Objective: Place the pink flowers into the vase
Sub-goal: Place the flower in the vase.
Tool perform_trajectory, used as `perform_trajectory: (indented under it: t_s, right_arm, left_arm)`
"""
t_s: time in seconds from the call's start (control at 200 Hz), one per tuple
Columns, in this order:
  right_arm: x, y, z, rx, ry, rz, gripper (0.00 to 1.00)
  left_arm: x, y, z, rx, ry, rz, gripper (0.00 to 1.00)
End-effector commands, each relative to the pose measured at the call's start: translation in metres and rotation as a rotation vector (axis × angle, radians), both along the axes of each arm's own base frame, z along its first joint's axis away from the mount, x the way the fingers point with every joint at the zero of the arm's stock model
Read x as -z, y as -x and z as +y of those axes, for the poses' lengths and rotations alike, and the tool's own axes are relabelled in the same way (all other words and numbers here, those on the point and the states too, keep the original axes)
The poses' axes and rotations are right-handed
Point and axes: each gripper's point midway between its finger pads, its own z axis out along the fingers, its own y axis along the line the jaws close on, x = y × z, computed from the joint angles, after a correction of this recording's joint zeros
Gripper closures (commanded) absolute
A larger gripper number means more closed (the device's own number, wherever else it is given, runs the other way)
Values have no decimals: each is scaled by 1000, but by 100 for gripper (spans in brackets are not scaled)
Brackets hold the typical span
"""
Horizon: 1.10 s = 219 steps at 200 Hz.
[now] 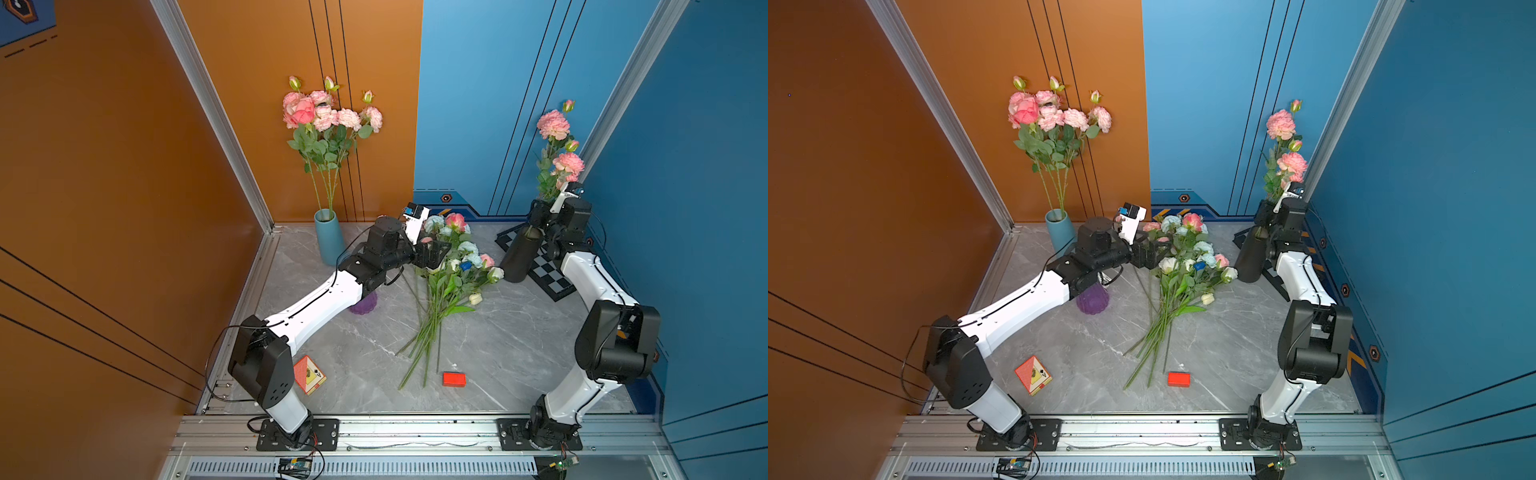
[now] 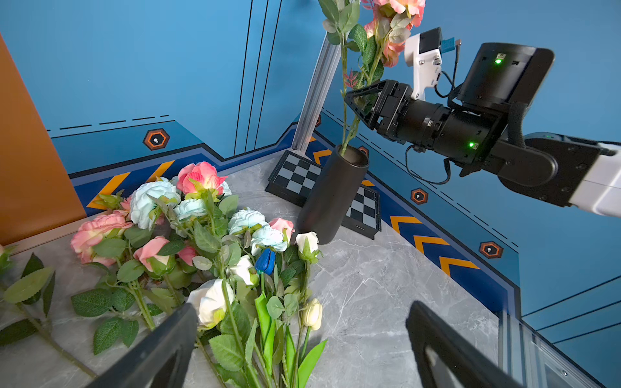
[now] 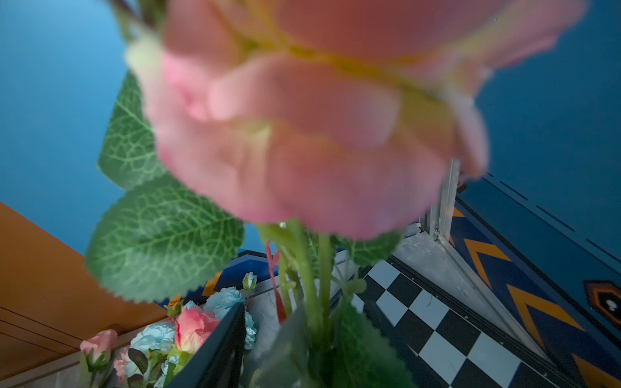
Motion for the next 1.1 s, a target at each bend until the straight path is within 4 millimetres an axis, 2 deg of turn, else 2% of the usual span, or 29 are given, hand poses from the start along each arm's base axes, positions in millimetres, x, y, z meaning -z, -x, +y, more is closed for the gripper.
perform_trajectory:
  t_s: [0.0, 0.345, 0.466, 0.776, 0.816, 0.841, 0.931, 1.091]
  right_arm:
    - [-11, 11, 4, -3, 13, -6, 32]
    - [-18, 28, 7, -3, 14, -12, 0]
    - [-19, 35, 6, 12, 17, -6, 0]
    - [-23, 59, 9, 39, -11, 13, 0]
    - [-23, 64, 13, 33, -18, 10, 0]
    - [-22, 66, 15, 32, -20, 12, 0]
    - [-23, 76, 29, 13, -24, 8, 0]
    - [-27, 94, 67, -67, -1, -3, 0]
  left_arm:
    - [-11, 13, -5, 33, -15, -30, 1]
    - [-7, 22, -7, 47, -57, -48, 1]
    - [-2, 19, -3, 17, -69, -31, 1]
    - [37, -1, 19, -165, -169, 119, 1]
    - [40, -4, 23, -199, -168, 139, 1]
    - [51, -2, 27, -217, -191, 180, 1]
    - [68, -2, 34, -276, -197, 260, 1]
    - [105, 6, 40, -385, -195, 423, 1]
